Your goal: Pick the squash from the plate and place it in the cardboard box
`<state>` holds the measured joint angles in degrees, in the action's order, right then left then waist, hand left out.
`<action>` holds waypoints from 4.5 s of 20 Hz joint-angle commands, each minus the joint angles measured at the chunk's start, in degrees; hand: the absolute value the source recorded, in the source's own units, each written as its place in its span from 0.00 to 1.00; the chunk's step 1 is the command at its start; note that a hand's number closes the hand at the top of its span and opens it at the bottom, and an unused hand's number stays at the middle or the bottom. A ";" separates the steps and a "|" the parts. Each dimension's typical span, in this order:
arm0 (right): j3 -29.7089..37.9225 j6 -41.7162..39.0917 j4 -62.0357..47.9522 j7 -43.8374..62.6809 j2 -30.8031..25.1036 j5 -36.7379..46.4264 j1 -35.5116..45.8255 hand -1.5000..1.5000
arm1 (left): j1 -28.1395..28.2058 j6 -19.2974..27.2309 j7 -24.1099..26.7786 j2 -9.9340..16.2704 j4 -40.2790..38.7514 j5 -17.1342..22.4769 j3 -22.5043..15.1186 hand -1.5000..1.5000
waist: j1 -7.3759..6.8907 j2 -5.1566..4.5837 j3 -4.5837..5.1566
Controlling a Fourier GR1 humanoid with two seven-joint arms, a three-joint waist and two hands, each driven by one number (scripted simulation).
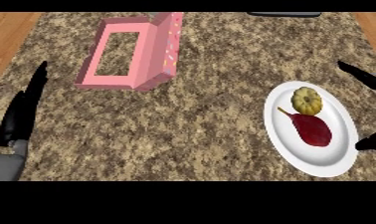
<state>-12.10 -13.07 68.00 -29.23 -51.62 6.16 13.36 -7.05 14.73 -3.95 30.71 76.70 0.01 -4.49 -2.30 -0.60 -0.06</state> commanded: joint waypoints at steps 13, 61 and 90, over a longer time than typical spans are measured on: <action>-19.43 -15.74 -5.81 14.52 -0.59 31.50 23.98 0.00 | 0.14 0.15 1.91 -1.59 -3.15 -2.12 0.74 0.50 | -0.05 0.15 0.15; -9.86 -25.12 -18.71 19.84 27.26 63.47 24.20 0.00 | -0.16 -8.08 0.22 -5.79 -2.44 -9.18 12.64 0.50 | 1.85 0.49 0.06; -5.96 -26.23 -35.56 1.50 37.49 67.78 78.77 1.00 | -4.52 -9.72 0.76 -9.42 -0.49 -12.14 8.15 0.50 | -6.60 -1.81 0.32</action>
<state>-20.20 -38.21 36.16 -22.61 -16.67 76.08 84.89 -10.87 5.54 -3.16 20.91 76.12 -12.36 3.47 -8.21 -1.99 0.34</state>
